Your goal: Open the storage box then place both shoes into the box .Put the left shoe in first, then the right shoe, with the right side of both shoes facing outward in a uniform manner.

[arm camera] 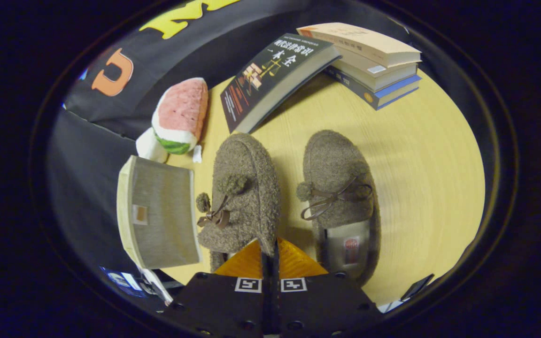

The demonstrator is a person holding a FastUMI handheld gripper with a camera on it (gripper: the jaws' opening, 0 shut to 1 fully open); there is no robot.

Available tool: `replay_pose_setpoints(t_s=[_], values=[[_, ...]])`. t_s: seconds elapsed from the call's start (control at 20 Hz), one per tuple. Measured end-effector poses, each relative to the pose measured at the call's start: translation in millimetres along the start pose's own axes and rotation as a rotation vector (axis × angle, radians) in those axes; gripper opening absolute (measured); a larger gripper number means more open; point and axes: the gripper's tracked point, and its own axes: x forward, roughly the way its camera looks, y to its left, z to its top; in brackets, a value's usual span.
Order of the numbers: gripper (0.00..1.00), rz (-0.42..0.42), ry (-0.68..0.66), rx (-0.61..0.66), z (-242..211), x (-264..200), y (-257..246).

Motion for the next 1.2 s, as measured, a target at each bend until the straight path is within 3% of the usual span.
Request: replay_pose_setpoints(t_s=[0.35, 0.55, 0.85, 1.2], values=[[0.0, 0.103, -0.062, -0.024, 3, -68, 96], [0.0, 0.127, -0.083, -0.091, -4, -73, 172], [0.0, 0.182, -0.025, -0.085, -37, -31, 280], [0.0, 0.076, 0.008, 0.003, -59, 67, 319]])
